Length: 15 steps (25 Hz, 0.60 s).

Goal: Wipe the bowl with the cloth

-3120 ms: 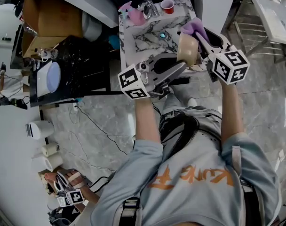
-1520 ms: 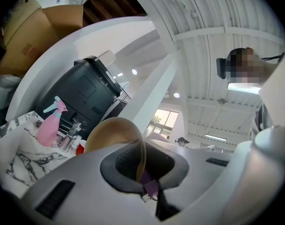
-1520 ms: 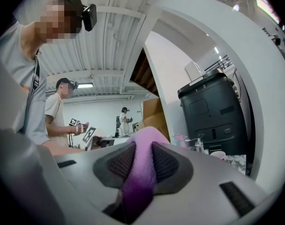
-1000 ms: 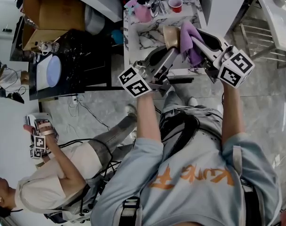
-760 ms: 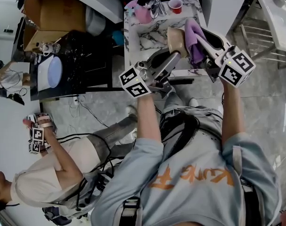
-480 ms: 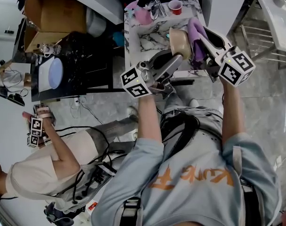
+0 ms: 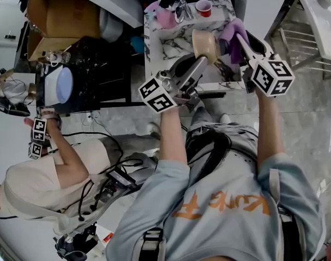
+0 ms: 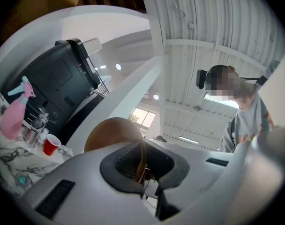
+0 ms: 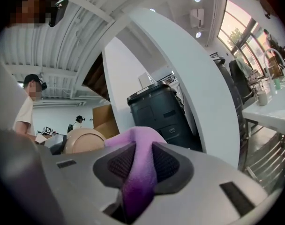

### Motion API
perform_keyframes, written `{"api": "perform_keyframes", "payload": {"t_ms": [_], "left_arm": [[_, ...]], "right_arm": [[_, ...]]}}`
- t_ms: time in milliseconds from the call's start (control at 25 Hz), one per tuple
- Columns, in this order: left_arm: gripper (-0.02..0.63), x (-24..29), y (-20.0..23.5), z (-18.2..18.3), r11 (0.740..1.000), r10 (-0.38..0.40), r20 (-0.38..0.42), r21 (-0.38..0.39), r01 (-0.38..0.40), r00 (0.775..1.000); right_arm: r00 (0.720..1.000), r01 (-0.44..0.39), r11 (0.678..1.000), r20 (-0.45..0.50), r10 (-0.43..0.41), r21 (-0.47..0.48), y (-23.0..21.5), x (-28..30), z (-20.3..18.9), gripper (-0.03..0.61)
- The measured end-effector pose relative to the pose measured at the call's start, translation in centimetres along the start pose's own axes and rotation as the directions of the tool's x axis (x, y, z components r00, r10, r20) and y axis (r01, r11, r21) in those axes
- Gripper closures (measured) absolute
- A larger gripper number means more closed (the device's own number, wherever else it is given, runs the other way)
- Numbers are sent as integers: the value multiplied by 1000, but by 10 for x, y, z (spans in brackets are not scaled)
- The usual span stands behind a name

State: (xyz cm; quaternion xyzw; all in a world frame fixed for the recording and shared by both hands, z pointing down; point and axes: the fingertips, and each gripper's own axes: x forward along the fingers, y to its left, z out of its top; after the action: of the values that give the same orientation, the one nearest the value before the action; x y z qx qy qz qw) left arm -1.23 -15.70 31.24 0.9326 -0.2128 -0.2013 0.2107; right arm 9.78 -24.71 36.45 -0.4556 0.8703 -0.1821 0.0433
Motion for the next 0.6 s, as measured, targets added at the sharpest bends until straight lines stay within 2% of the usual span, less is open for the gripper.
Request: {"api": "perform_keyframes", "payload": {"t_ms": [120,240,400,600], "left_arm": [[580,-7,26,1,989,139,-39,51,-137,989],[579,-14,49,-5,960,264,-115,123,-250,958],[580,-19,69,-14,935,335,-204,190,-299,920],[580,-24,89,-29,917,378,-321,258,-304,869]], "right_arm": [[1000,29,1000,8,-29,6,-7,2,1,460],[999,47,999,9,-47,9,-11,6,-1,460],[997,72,997,4,-72,13,-17,12,-6,460],[994,112,993,12,-112,22,-24,17,-7,460]]}}
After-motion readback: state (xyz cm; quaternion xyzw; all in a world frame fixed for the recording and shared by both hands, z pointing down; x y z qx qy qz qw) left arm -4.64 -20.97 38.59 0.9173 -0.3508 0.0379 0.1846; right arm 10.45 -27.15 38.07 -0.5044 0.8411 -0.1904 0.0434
